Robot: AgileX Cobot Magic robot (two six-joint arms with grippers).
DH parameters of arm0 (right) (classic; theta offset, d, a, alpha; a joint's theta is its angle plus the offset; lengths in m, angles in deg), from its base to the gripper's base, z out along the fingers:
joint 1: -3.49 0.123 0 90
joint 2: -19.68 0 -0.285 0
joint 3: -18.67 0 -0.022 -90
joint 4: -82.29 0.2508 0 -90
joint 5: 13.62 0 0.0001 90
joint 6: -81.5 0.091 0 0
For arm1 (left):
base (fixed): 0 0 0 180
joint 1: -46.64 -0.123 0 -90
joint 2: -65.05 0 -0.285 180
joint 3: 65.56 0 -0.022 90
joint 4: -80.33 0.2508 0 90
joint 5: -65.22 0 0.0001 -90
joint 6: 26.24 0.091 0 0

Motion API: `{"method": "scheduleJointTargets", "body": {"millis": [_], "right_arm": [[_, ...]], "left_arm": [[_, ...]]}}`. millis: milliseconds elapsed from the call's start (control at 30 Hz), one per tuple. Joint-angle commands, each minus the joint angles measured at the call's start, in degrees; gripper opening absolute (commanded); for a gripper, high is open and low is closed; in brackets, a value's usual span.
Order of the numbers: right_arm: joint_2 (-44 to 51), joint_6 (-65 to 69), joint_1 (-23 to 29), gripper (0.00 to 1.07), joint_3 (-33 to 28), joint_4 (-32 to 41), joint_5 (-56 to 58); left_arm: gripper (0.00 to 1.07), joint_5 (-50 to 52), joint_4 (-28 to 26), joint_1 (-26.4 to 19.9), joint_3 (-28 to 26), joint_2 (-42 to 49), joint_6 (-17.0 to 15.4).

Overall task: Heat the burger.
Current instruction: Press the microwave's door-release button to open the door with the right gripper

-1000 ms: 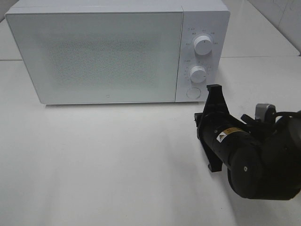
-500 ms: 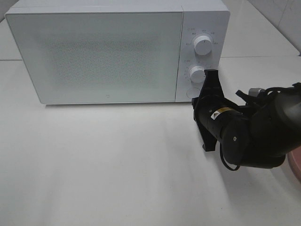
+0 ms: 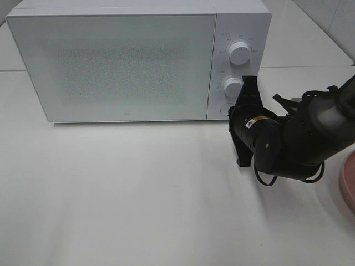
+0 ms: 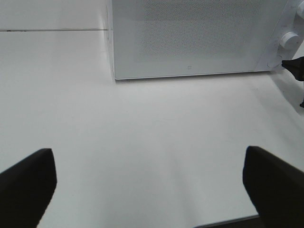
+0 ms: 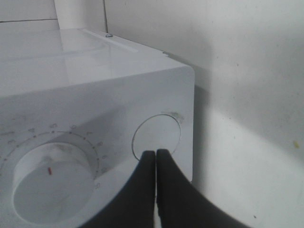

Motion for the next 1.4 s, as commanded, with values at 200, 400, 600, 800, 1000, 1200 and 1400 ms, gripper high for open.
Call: {"method": "scheduleJointTargets", "body": {"millis": [200, 400, 600, 800, 1000, 1200, 1400], "right_arm": [[-2.1, -0.1, -0.3, 0.0, 4.0, 0.7, 1.0], [-4.1, -0.3, -0.3, 0.0, 5.6, 2.6, 1.3], [-5.3, -1.0, -0.3, 0.0, 7.3, 4.1, 0.7], [-5.5, -1.7, -1.0, 0.0, 7.8, 5.6, 0.2], [-5.5, -1.7, -1.5, 0.0, 8.0, 5.2, -0.9], [-5.5, -1.7, -1.5, 0.0, 9.6, 5.2, -2.1], [-5.6, -1.7, -1.7, 0.0, 11.8, 5.3, -3.0]], "left_arm": [[1.0, -0.2, 0.0, 0.2, 0.1, 0.8, 0.0], [1.0, -0.2, 0.0, 0.2, 0.1, 0.8, 0.0], [1.0, -0.2, 0.0, 0.2, 0.1, 0.8, 0.0], [1.0, -0.2, 0.0, 0.2, 0.1, 0.8, 0.0], [1.0, -0.2, 0.0, 0.2, 0.1, 0.8, 0.0], [1.0, -0.2, 0.0, 0.2, 0.1, 0.8, 0.0], [1.0, -0.2, 0.0, 0.2, 0.1, 0.8, 0.0]]}}
